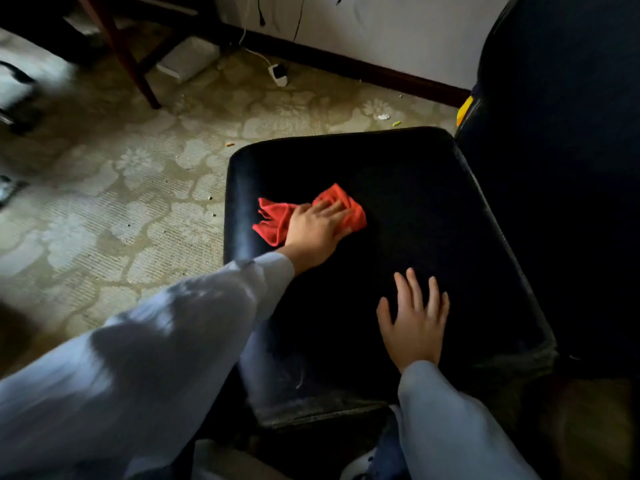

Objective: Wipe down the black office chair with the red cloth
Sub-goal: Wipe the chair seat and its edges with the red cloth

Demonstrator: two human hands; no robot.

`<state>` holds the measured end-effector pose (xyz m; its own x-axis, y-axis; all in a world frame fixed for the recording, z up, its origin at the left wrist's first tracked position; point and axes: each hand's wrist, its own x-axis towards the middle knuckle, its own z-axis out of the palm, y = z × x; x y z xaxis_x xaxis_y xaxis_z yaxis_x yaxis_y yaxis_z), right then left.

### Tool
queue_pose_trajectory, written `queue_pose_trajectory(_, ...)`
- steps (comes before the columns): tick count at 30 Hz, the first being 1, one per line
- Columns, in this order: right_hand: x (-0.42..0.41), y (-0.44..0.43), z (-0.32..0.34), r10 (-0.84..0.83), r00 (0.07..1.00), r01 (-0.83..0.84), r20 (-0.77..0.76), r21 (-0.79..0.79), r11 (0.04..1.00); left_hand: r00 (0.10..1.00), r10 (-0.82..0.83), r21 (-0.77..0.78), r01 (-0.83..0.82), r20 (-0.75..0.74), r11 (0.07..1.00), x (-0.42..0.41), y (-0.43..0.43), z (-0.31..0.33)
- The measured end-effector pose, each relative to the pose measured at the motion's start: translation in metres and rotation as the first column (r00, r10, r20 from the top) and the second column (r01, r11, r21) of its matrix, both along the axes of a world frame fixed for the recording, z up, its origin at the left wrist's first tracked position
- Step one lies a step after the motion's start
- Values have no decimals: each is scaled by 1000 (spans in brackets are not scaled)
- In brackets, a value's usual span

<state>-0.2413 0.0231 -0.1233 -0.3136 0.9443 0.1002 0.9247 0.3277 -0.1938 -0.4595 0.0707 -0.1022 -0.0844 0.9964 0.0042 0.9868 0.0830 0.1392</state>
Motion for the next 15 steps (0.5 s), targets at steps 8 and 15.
queue_pose_trajectory(8, -3, -4, -1, -31, 996, 25, -86, -75, 997, 929, -371, 141, 366, 6, 920, 39, -82, -7)
queue_pose_trajectory(15, 1, -4, 4, -29, 990, 4, -139, -178, 984, 819, -502, 41, 512, 278, 858, 41, -117, 4)
